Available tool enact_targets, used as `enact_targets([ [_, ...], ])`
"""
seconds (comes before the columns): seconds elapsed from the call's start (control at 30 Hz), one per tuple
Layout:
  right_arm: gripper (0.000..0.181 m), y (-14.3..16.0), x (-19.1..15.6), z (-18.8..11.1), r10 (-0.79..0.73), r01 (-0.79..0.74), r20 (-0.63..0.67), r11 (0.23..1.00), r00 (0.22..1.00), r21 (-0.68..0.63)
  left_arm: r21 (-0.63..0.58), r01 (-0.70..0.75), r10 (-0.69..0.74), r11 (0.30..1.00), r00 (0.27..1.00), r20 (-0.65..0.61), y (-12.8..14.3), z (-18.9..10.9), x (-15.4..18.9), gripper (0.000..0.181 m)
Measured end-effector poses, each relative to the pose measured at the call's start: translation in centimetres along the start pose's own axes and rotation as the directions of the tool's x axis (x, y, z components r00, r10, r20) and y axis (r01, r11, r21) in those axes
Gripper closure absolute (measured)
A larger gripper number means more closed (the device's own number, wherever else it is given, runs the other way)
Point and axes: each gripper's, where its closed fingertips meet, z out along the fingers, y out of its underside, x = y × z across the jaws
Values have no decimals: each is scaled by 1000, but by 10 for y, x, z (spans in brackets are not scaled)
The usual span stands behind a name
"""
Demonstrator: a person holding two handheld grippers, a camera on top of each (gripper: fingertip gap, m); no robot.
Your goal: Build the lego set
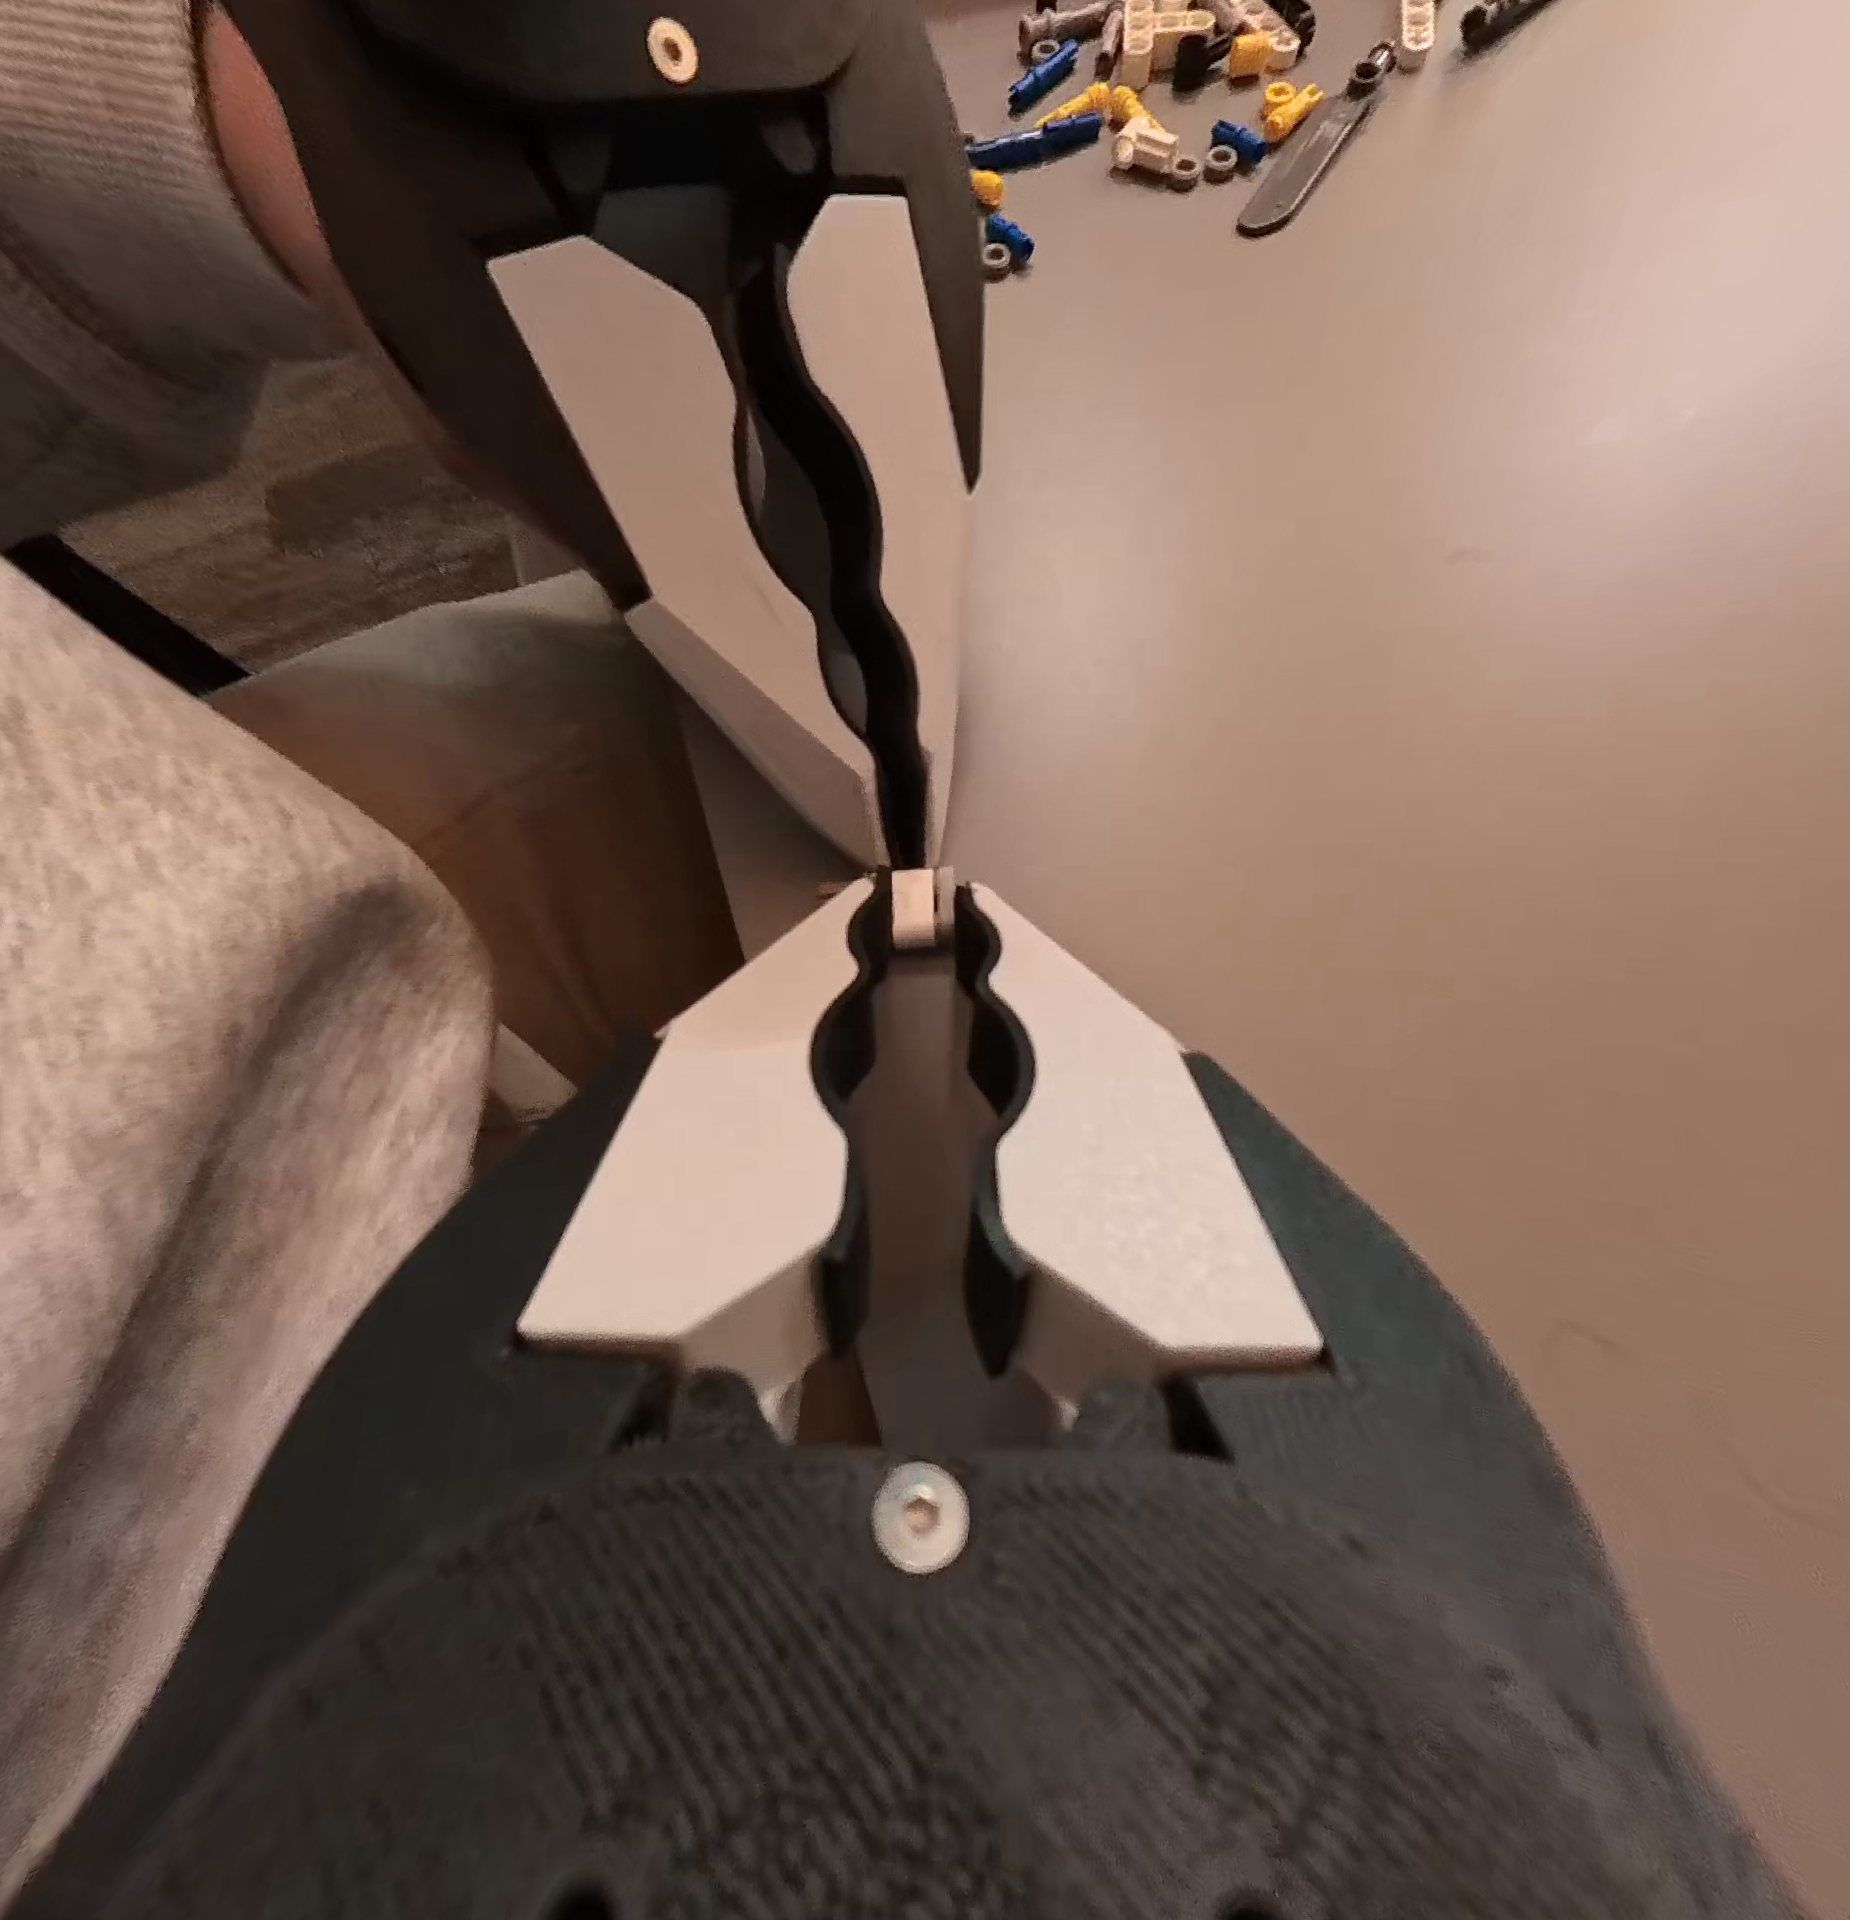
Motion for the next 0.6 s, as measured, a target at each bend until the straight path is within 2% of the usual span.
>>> enact_targets([
  [0.03, 170, 0, 0, 0, -15, 15, -6, 1000, 1000, -1, 1, 1, -1, 1000, 1000, 0, 0, 0, 0, 181],
  [0.4, 170, 2, 0, -1, -111, 109, -54, 994, 992, -27, 8, -1, 1, 1000, 1000, 8, -1, 0, 0, 181],
  [0.53, 170, 0, 1, -1, -62, 62, -53, 998, 997, 4, 13, 15, -15, 1000, 1000, -4, -1, 0, 0, 181],
  [0.6, 170, -5, 5, -7, -42, 46, -73, 998, 996, 47, 36, 33, -33, 999, 999, -13, -4, -2, -1, 175],
])
